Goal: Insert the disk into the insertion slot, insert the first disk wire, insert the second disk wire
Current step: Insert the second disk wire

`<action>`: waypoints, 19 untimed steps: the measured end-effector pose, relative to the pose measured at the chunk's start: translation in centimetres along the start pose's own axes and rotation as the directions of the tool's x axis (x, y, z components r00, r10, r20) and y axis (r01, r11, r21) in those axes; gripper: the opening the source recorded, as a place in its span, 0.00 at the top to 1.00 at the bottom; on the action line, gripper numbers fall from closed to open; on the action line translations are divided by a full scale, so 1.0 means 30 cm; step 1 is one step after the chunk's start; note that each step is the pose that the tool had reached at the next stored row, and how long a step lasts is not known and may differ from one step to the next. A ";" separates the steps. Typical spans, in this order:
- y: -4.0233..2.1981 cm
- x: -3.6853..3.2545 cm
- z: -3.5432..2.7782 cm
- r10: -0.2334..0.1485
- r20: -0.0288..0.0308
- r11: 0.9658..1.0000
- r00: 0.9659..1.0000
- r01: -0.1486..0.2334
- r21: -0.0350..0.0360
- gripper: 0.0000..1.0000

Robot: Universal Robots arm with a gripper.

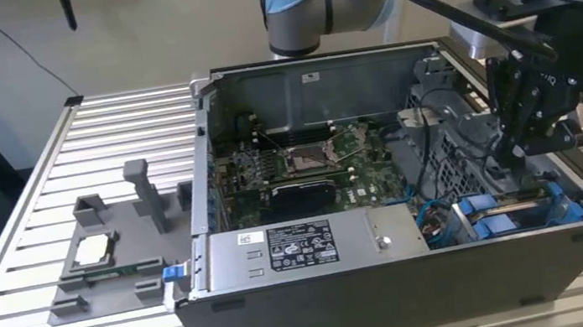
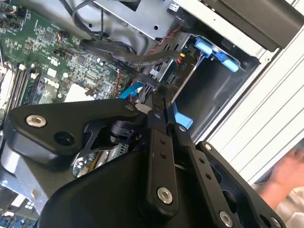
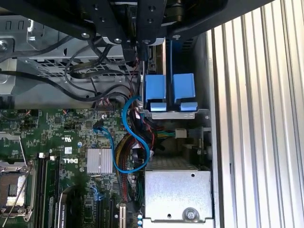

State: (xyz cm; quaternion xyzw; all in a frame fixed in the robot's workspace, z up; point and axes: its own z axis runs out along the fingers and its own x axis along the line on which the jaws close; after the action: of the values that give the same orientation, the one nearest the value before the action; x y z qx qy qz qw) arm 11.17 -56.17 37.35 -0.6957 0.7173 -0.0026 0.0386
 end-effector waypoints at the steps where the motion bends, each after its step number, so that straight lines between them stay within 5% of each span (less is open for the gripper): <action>1: 0.000 0.000 0.000 0.000 -0.001 1.000 1.000 0.000 0.000 0.85; 10: -0.001 -0.006 0.000 -0.001 -0.010 1.000 1.000 0.001 -0.001 0.85; 15: -0.001 -0.007 -0.003 -0.003 -0.034 1.000 0.999 0.003 0.002 0.77; 19: 0.000 -0.010 0.009 -0.004 -0.042 1.000 0.999 0.004 0.008 0.77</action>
State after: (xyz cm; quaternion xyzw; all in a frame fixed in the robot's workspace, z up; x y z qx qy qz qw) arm 11.21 -55.86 37.08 -0.6967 0.7166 -0.0200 0.0264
